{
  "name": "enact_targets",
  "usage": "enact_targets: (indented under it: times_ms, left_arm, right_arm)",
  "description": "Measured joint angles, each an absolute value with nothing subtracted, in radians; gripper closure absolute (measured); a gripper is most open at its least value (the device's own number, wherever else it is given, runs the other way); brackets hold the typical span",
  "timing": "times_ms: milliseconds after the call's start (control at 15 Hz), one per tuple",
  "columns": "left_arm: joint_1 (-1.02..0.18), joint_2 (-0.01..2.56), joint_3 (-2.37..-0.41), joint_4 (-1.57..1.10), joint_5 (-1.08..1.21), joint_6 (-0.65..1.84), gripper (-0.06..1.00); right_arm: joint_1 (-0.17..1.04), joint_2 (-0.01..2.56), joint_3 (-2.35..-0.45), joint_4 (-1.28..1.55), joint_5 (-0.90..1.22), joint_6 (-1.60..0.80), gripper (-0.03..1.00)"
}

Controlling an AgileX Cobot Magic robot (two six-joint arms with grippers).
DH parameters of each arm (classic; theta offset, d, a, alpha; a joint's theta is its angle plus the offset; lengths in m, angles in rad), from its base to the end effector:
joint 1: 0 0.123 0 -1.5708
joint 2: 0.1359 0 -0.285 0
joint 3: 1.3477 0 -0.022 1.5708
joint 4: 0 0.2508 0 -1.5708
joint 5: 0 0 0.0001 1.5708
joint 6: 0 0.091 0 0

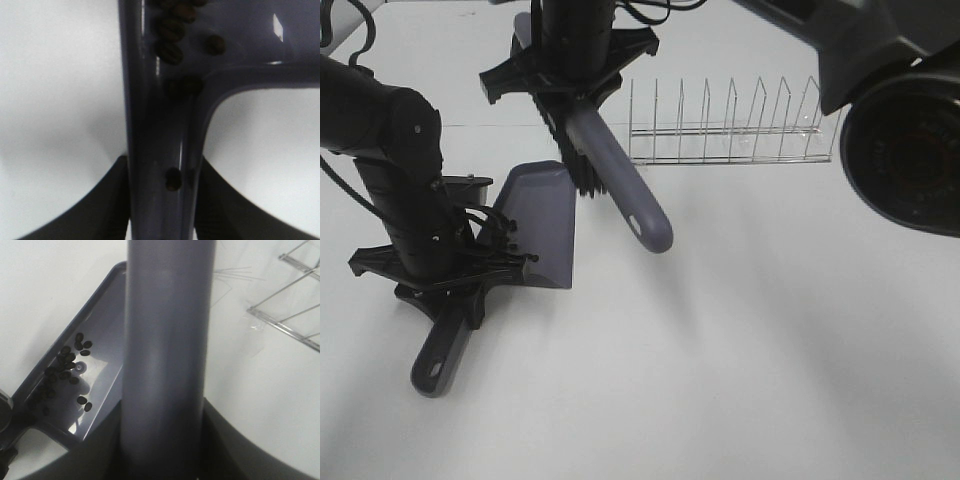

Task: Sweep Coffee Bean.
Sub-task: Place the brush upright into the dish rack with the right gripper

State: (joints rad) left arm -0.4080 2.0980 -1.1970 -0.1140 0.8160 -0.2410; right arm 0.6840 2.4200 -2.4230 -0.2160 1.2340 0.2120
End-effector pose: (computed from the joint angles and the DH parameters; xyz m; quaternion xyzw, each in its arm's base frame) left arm 0.3261 -0.1492 0.0899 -0.0431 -0.9978 0.0288 0.0408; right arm 0.4168 0.3160 0.2442 -0.2401 0.9416 -0.0052 0.2362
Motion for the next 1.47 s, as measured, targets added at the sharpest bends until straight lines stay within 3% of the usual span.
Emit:
enact_targets:
  times_ms: [333,800,1133,1467]
  left_arm:
    - [-0.408,2.098,-1.197,-0.115,0.816,-0.239,0.62]
    - [-0.408,2.098,-1.197,-0.115,0.815,-0.239,0.62]
    - [-0.408,2.098,-1.197,-0.115,0.814,-0.239,0.62]
    - [-0.408,2.098,-1.197,-0.115,0.814,-0.239,0.62]
  right_arm:
    - [0.549,2.263,-2.313,-0.229,1.235,0.191,0.69]
    - [0.243,1.983,-1.857,-0.224,1.233,0.164,0.69]
    - [0.211,1.977,-1.641,-0.221,1.211,0.164,0.69]
    - [0.211,2.053,-1.624,-0.224,1.107,0.164,0.69]
